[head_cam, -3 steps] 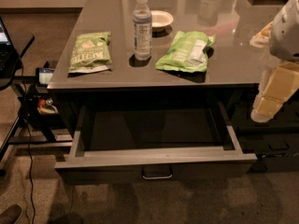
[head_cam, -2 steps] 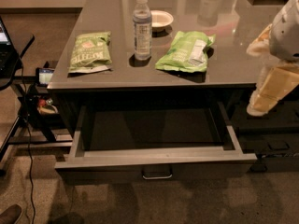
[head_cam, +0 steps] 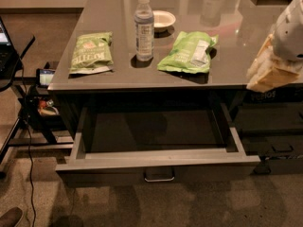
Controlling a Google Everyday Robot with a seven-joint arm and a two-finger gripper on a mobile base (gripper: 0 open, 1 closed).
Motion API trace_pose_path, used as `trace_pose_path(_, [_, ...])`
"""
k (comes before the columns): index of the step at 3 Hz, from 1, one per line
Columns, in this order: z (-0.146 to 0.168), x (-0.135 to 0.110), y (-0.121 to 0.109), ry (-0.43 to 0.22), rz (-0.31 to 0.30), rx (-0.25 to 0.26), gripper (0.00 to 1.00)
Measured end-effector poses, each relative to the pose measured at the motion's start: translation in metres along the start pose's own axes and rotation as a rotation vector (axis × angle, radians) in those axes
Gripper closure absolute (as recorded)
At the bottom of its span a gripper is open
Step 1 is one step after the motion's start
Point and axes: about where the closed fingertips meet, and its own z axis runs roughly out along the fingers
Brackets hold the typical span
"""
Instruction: Close top drawer
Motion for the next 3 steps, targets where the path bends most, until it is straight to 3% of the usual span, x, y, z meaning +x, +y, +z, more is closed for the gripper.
trace_pose_path(1, [0.0,0.0,0.0,0.0,0.0,0.0,0.89])
trace_pose_path(2, [0.0,0.0,0.0,0.0,0.0,0.003,1.0])
trace_pose_path(3, [0.014,0.019,0.015,0.037,0.035,-0.004,1.0])
